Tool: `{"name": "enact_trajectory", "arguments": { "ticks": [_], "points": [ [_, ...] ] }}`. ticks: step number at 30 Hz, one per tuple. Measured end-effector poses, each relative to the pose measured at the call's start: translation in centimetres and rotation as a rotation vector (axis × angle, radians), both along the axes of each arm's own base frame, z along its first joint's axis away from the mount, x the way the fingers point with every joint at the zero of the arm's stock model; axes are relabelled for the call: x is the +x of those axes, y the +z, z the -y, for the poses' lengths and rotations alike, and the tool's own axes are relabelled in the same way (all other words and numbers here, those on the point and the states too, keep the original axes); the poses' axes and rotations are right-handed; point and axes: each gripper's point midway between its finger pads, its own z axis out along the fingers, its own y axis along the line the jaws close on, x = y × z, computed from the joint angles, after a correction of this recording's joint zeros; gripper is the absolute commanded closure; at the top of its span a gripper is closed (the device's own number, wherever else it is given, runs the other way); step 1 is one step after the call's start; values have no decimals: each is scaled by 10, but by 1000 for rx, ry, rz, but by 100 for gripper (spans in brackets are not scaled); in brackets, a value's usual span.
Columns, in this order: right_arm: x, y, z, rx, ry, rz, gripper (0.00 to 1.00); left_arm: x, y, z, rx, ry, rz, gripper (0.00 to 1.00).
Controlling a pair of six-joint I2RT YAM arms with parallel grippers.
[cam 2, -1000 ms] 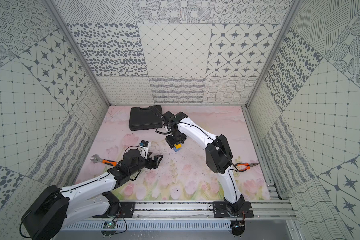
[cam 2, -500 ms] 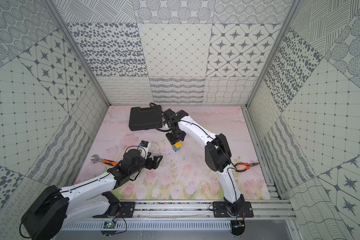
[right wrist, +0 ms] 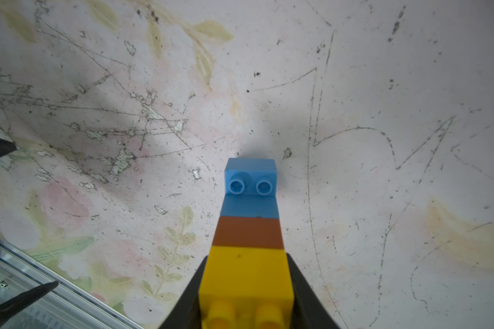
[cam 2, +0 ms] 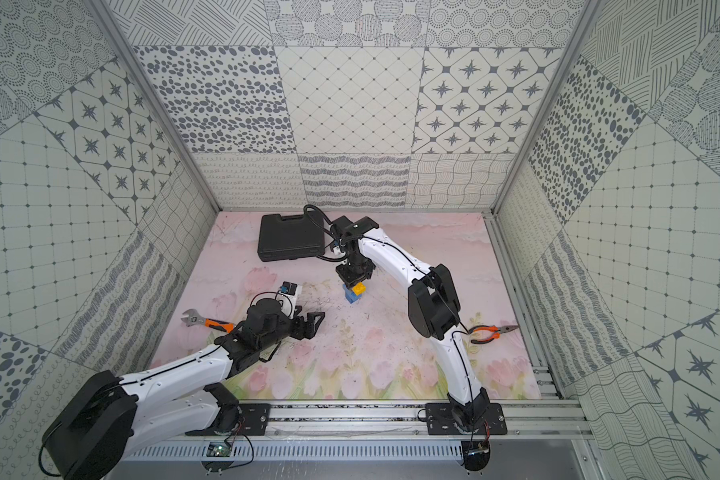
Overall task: Assemble the letter f with lego
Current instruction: Pick up the lego brick from the center of the board, then place the lego brick at the center of the board.
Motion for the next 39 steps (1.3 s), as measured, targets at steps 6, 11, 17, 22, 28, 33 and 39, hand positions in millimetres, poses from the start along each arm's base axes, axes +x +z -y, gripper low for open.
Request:
{"name": "enact_trajectory", "arguments": {
  "ticks": [6,11,17,22,28,33,39],
  "points": [
    [4,2,5,76,9,-52,62,1,2,1,-2,0,2,8],
    [8,6,12,142,16,-94,62,2,5,2,-7,0,9,8],
    [10,11,18,217,29,-139,62,4,9,3,-10,0,13,8],
    [3,17,17,285,66,-187,62,5,13,4,-16,-1,23,8],
    [-2,25,12,354,132,-233,64,6,19,5,-25,-1,35,8],
    [-4,12,8,377,174,-298,63,7,21,5,-22,-1,32,8],
    [-11,-16,6,385,190,-403,63,7,24,5,-16,-4,33,7]
  ]
}}
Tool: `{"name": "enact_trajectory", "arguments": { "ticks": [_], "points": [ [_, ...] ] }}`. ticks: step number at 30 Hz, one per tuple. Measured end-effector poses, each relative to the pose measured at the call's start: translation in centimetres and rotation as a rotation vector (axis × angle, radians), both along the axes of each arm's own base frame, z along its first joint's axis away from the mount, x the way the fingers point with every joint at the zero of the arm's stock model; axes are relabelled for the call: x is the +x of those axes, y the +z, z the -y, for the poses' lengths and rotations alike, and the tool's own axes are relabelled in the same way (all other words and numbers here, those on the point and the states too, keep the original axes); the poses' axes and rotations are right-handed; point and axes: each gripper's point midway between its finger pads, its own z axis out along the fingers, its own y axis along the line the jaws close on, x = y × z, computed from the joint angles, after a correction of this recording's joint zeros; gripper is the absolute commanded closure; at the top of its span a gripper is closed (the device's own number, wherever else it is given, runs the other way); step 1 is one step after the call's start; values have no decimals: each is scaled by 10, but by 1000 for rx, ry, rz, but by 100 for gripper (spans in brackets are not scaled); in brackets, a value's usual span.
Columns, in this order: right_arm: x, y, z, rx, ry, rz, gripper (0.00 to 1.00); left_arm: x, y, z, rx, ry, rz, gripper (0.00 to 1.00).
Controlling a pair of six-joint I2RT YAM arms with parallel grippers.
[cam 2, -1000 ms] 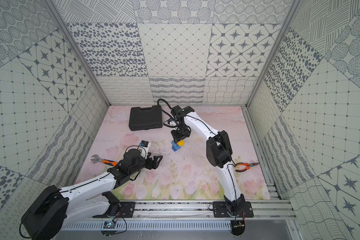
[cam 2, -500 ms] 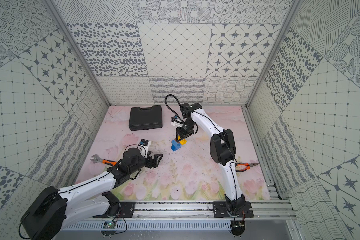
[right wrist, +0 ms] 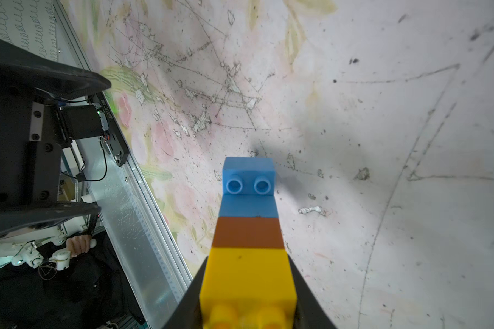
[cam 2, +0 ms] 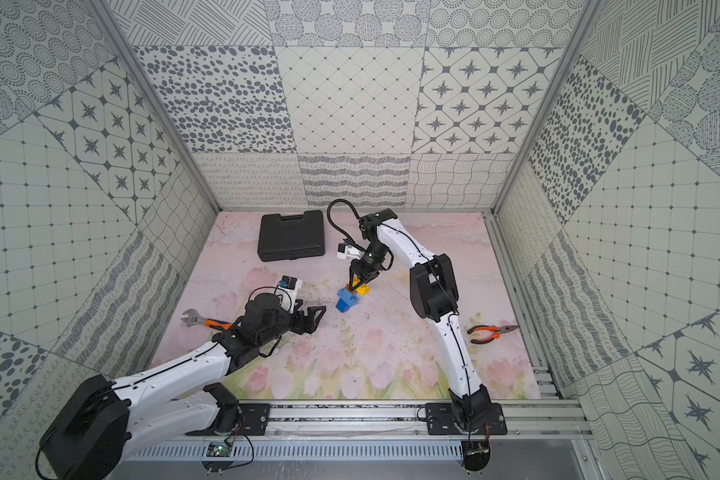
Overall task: Assemble the letter f with lego
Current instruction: Place the lego brick at the center of the board.
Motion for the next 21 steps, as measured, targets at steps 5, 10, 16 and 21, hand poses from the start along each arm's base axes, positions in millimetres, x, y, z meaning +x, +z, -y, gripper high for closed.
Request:
{"name": "enact_trajectory", "arguments": {
  "ticks": [5,10,16,21],
  "points": [
    [-4,-4,-1,13,1,-43,60,6,-1,1,20,11,-13,7],
    [-2,-14,-1,4,0,-56,57,22,-8,7,74,34,-57,7],
    [2,-23,2,4,-12,-63,51,42,-22,18,129,49,-113,7],
    [15,-26,7,8,-46,-44,48,49,-29,21,153,55,-137,7]
  ]
}}
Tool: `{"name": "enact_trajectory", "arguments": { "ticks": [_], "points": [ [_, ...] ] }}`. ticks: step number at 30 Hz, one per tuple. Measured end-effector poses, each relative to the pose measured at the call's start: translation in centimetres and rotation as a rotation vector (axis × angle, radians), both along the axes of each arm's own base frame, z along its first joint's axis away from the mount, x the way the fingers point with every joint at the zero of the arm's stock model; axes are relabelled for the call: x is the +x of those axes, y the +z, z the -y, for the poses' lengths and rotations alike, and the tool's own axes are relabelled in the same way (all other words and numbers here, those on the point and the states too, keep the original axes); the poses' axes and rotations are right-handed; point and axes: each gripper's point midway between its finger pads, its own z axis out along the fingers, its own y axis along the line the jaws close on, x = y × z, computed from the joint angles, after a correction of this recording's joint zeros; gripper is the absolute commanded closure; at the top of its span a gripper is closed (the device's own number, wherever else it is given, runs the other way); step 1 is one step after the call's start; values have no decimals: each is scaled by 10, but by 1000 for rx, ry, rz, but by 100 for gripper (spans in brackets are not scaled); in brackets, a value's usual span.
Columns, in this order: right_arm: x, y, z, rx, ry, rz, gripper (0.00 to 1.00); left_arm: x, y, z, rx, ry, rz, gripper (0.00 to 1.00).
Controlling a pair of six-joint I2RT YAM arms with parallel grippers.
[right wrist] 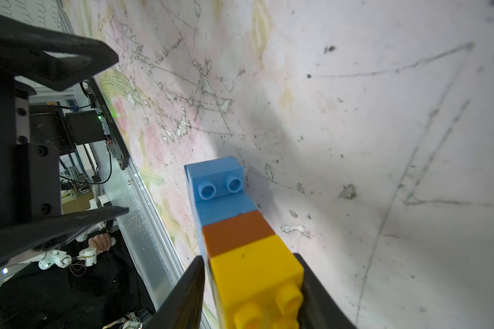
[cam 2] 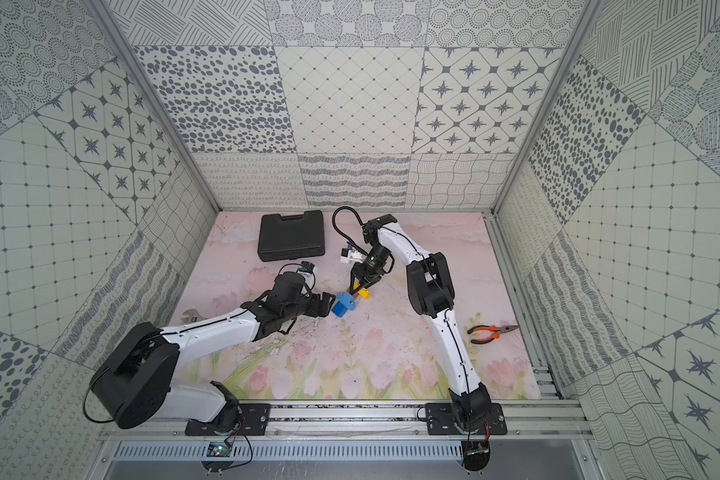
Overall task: Assemble the letter f with lego
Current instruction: Place the lego brick at the center of the board, then adjust the lego brick at the center of the board.
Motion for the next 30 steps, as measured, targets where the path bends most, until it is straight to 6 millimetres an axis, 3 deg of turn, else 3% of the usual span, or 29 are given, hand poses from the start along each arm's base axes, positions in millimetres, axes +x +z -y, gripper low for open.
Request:
{"name": "enact_trajectory", "arguments": {
  "ticks": [9,12,16,19,24,27,30],
  "points": [
    [43,-16,21,-71,-151,87,45,5,-7,4,21,1,-28,8],
    [45,-25,31,-115,-209,102,51,9,-9,4,26,6,-37,10],
    [33,-26,45,-171,-295,122,70,16,-12,5,31,13,-49,16],
    [19,-17,56,-198,-367,155,77,22,-16,5,37,19,-66,27],
    [-1,-4,67,-201,-470,207,80,34,-25,7,44,21,-105,55],
    [-15,-12,67,-213,-491,204,82,42,-33,7,43,25,-129,66],
    [-29,-27,63,-232,-494,182,82,47,-38,11,37,20,-149,70]
  ]
}}
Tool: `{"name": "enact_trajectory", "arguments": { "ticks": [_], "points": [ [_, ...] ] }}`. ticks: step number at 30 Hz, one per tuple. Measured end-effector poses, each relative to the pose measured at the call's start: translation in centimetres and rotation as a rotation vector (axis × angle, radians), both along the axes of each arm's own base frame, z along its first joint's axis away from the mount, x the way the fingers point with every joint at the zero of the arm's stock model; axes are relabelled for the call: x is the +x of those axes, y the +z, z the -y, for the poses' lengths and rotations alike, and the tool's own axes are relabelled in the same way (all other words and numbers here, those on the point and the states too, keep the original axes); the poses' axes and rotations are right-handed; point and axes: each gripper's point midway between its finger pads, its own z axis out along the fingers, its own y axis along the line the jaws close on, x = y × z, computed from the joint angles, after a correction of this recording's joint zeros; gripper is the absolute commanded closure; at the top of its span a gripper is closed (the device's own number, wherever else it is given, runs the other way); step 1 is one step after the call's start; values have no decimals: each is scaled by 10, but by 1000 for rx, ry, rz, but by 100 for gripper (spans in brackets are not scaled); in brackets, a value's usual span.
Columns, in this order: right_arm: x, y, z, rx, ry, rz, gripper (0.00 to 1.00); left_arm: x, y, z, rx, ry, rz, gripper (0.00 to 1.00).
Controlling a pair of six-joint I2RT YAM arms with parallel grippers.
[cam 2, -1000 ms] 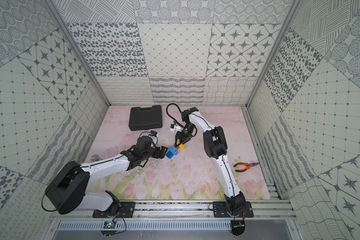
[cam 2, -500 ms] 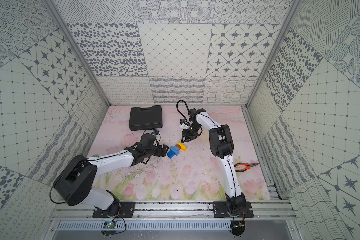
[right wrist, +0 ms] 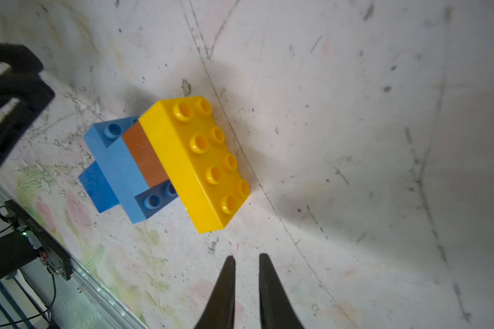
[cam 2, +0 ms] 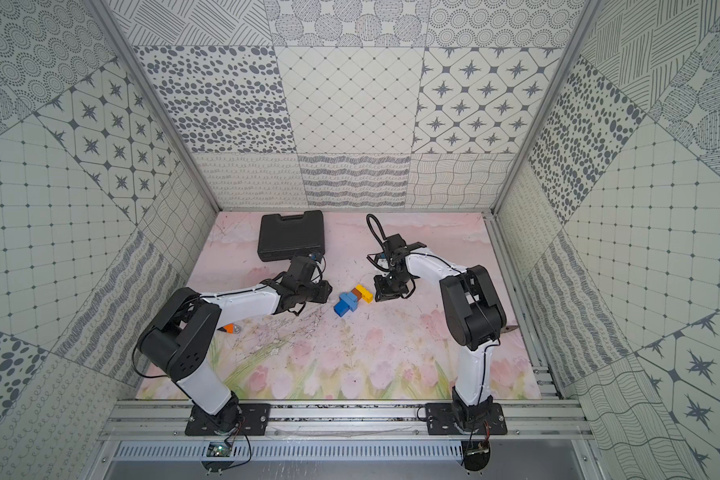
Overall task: Assemble the letter f with lego
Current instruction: Adjust the lego brick at the center of the board.
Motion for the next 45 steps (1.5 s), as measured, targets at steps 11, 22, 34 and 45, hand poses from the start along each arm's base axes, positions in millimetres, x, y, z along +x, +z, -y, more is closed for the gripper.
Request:
{"name": "enact_trajectory", "arguments": {
  "ticks": [11,22,34,45],
  "points": [
    [4,-11,-11,21,-48,22,84,4,-7,17,-45,-55,-44,78],
    [30,-13,-18,21,-63,54,84,-10,-9,35,-102,-134,-91,80],
    [51,-10,-19,20,-78,76,83,-29,-8,40,-119,-177,-111,80],
    [24,36,10,-19,-111,180,51,-23,40,20,-63,-111,-7,33]
  ]
}}
